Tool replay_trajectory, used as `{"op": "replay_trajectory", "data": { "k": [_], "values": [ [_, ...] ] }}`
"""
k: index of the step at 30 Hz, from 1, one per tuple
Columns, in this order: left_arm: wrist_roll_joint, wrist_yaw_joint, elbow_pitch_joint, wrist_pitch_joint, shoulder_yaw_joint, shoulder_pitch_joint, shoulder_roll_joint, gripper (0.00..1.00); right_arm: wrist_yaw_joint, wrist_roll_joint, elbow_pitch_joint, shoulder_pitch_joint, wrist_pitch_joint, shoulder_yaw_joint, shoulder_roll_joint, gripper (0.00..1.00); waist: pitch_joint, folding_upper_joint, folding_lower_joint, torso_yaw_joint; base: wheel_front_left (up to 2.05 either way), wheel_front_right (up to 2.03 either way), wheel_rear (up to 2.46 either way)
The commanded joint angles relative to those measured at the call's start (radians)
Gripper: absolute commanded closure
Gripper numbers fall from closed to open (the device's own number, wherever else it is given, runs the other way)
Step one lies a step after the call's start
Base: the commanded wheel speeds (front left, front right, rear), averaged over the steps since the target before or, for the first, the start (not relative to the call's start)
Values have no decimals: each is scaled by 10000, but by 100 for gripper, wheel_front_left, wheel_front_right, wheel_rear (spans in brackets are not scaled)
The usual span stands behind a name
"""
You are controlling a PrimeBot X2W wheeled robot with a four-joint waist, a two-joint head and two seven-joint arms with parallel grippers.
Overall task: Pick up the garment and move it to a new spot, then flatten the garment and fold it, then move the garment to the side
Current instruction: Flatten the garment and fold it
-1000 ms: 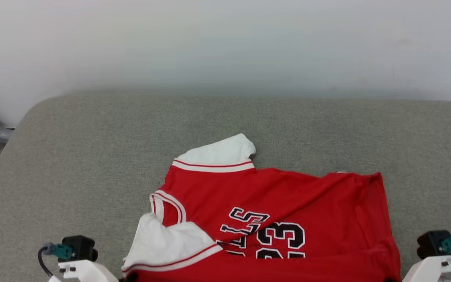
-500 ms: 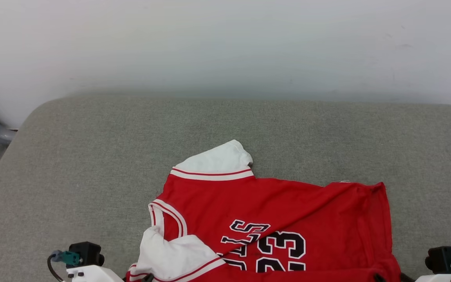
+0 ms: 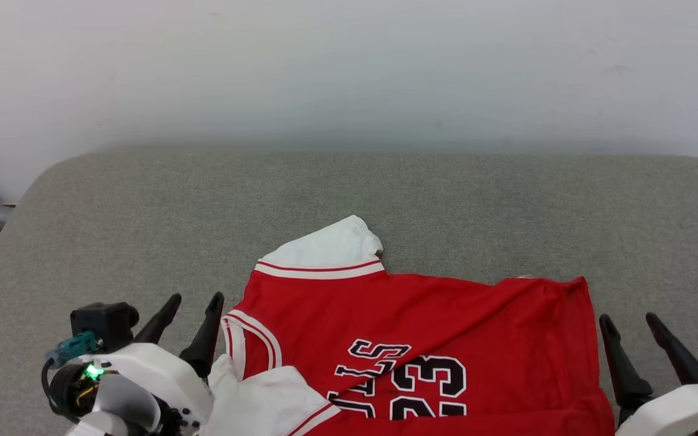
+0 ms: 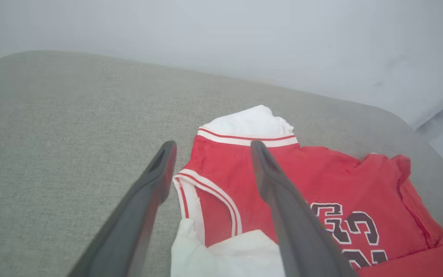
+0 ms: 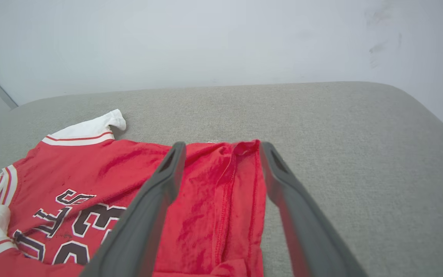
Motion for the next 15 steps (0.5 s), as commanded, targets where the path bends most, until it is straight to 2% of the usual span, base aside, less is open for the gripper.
{"op": "replay_trajectory", "data": {
  "k": [1, 7, 11, 15],
  "values": [
    [248, -68, 40, -290, 11, -208, -41, 0, -8, -89, -123, -171, -162, -34, 71, 0, 94, -1, 0, -44, 0, 0, 0],
    [1024, -396, 510, -1764, -35, -1180, -505, 0, -8, -366, -812, -693, -349, -334, 250, 0, 897, -1, 0, -252, 0, 0, 0],
    [1464, -421, 935, -2240, -29, -2001, -758, 0, -8, -482, -1318, -1091, -351, -385, 308, 0, 1705, -1, 0, -460, 0, 0, 0],
    [1591, -710, 1511, -2365, -49, -2989, -985, 0, -8, -589, -1562, -1489, -295, -394, 350, 0, 2403, -1, 0, -681, 0, 0, 0]
  ]
}}
